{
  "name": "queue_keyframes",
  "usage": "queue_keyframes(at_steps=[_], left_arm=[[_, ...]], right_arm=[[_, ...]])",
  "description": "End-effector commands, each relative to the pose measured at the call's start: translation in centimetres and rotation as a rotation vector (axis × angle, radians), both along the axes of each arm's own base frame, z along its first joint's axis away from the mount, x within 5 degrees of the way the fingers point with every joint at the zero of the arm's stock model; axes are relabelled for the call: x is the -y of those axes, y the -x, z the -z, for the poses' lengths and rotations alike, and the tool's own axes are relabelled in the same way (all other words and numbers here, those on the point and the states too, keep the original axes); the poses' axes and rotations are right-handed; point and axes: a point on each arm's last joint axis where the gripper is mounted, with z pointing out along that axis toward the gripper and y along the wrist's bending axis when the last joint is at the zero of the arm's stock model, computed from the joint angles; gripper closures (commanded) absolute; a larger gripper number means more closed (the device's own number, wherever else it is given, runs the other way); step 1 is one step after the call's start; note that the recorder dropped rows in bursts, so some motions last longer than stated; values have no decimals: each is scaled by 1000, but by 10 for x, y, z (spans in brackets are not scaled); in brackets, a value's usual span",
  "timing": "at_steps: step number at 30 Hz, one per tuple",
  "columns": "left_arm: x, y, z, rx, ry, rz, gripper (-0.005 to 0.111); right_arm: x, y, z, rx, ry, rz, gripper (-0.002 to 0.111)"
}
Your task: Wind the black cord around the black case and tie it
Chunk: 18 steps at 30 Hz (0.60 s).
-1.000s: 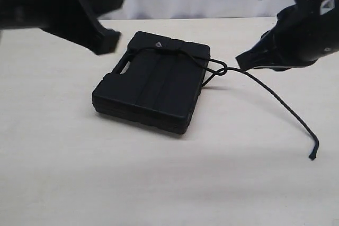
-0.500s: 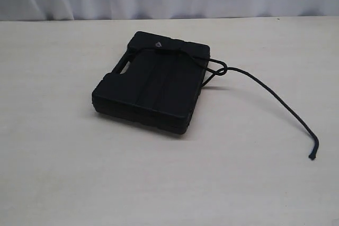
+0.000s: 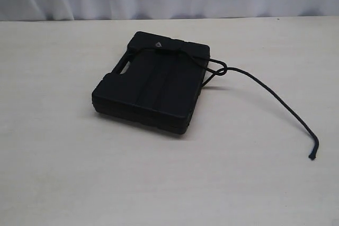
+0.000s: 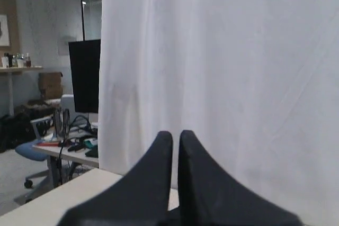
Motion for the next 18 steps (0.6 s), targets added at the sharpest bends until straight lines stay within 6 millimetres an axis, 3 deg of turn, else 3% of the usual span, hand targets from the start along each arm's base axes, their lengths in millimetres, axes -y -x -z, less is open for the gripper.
queue_keyframes(at_steps=[1,18], left_arm=[[3,-2,10,-75,-32,13,107],[3,-3,14,-100,-69,5,107]], right_arm=[[7,14,3,78,-44,-1,104],[4,17,3,19,-125,-69,104]])
